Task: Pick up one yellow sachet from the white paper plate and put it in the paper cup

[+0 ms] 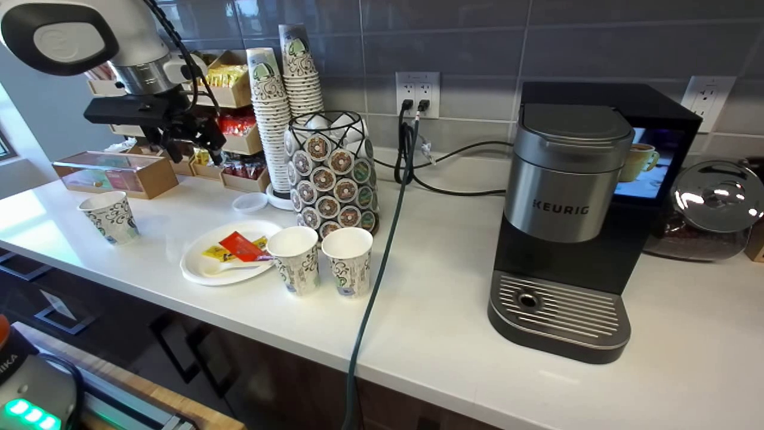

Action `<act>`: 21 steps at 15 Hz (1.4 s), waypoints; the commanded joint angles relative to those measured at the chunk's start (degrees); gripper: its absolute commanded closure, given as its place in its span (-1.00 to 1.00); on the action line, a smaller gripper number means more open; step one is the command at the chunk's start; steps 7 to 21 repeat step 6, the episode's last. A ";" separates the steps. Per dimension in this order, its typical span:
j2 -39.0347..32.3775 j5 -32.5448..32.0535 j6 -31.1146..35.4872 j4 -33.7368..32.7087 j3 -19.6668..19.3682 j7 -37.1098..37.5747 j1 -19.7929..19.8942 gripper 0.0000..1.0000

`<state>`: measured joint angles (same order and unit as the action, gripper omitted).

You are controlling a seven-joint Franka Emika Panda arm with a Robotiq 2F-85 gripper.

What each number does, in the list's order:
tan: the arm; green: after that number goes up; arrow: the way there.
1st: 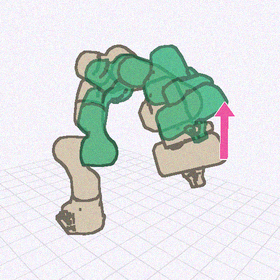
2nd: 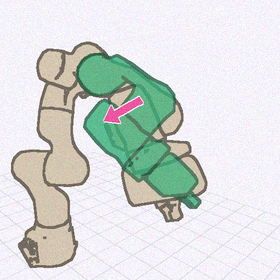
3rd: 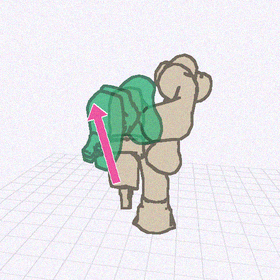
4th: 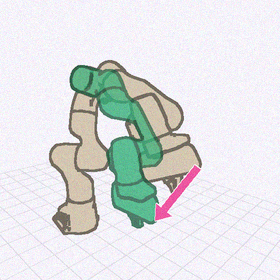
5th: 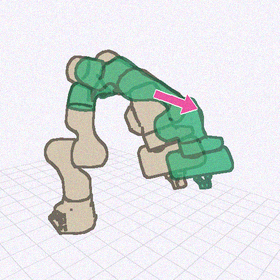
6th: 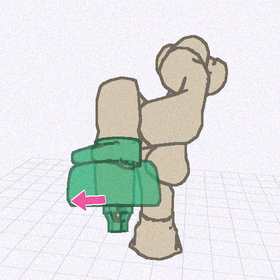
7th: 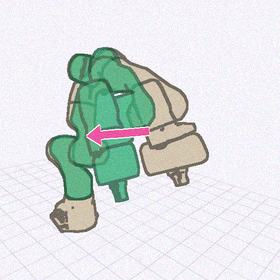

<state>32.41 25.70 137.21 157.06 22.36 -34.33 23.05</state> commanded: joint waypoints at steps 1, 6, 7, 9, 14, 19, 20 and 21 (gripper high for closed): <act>0.57 -1.00 -1.39 0.03 1.27 1.74 1.66 -1.00; 1.86 -1.82 -2.45 0.29 2.57 3.68 3.15 -1.00; 1.86 -1.82 -2.45 0.29 2.57 3.68 3.15 -1.00; 1.86 -1.82 -2.45 0.29 2.57 3.68 3.15 -1.00; 1.86 -1.82 -2.45 0.29 2.57 3.68 3.15 -1.00; 1.86 -1.82 -2.45 0.29 2.57 3.68 3.15 -1.00; 1.86 -1.82 -2.45 0.29 2.57 3.68 3.15 -1.00; 1.86 -1.82 -2.45 0.29 2.57 3.68 3.15 -1.00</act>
